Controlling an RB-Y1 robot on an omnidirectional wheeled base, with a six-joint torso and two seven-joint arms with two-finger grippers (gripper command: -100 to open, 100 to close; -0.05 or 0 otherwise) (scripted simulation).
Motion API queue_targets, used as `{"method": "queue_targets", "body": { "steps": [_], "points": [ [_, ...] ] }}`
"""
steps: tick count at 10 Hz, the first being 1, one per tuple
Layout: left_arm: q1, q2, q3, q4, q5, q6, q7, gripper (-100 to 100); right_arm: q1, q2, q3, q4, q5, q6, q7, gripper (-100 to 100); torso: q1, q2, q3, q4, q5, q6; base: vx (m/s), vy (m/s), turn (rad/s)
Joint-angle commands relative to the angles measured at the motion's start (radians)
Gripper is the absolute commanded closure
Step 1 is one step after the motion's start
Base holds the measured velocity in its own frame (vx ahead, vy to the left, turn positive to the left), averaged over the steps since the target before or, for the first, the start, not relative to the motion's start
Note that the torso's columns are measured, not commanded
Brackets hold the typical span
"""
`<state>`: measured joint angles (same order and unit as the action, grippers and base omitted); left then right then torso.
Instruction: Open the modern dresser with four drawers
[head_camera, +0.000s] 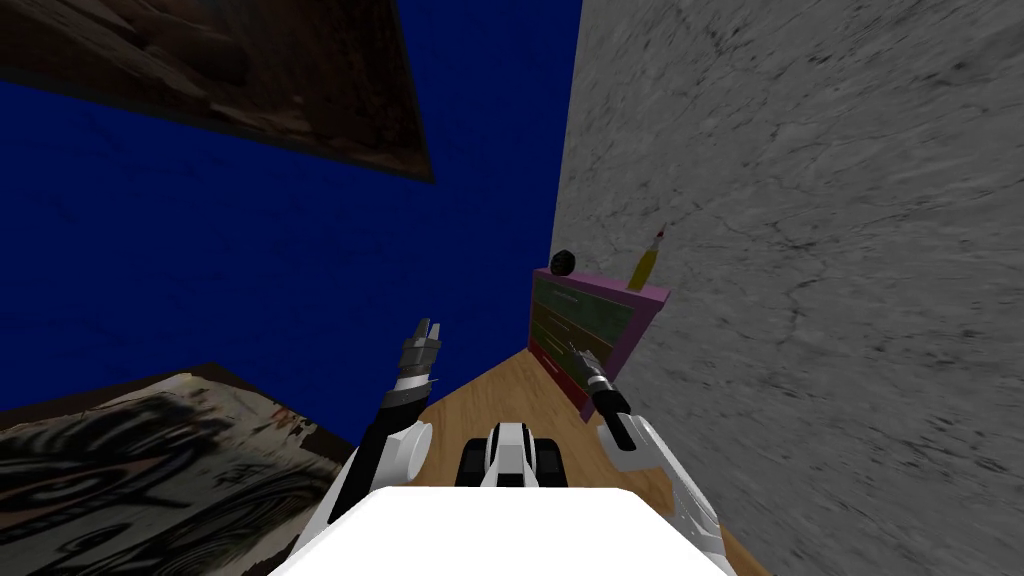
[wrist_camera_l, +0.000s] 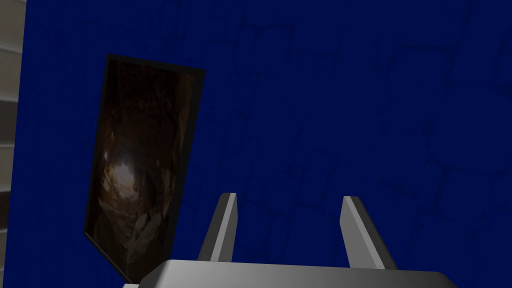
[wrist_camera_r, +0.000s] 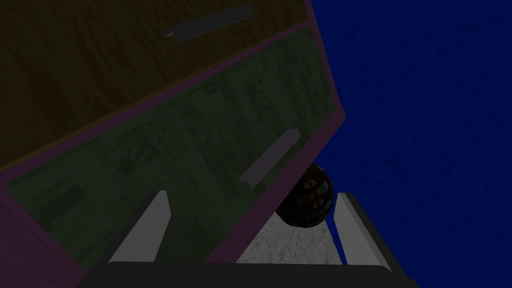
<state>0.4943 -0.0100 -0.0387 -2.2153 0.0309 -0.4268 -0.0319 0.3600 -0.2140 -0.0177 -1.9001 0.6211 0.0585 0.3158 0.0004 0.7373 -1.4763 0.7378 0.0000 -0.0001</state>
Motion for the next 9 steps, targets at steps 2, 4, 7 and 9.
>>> {"method": "queue_targets", "body": {
  "steps": [2,4,7,9],
  "points": [
    [0.0,0.0,0.0,0.0,0.0,0.0,0.0,0,-0.024,-0.008,0.001,0.056,0.084,0.101,0.029,-100,-0.001,0.003,0.002,0.001,0.0,0.0,0.028,0.012,0.043],
    [0.0,0.0,0.0,0.0,0.0,0.0,0.0,0,-0.038,-0.007,-0.003,0.098,0.129,0.161,0.049,-100,0.0,0.0,0.0,0.0,0.0,0.0,0.057,0.012,0.063],
    [0.0,0.0,0.0,0.0,0.0,0.0,0.0,0,-0.052,-0.004,-0.008,0.14,0.203,0.237,0.068,-100,0.0,0.0,0.0,0.0,0.0,0.0,0.064,0.012,0.066],
    [0.0,0.0,0.0,0.0,0.0,0.0,0.0,0,-0.066,-0.001,-0.013,0.182,0.255,0.292,0.087,-100,0.0,0.0,0.0,0.0,0.0,0.0,0.068,0.013,0.08]
  ]
}}
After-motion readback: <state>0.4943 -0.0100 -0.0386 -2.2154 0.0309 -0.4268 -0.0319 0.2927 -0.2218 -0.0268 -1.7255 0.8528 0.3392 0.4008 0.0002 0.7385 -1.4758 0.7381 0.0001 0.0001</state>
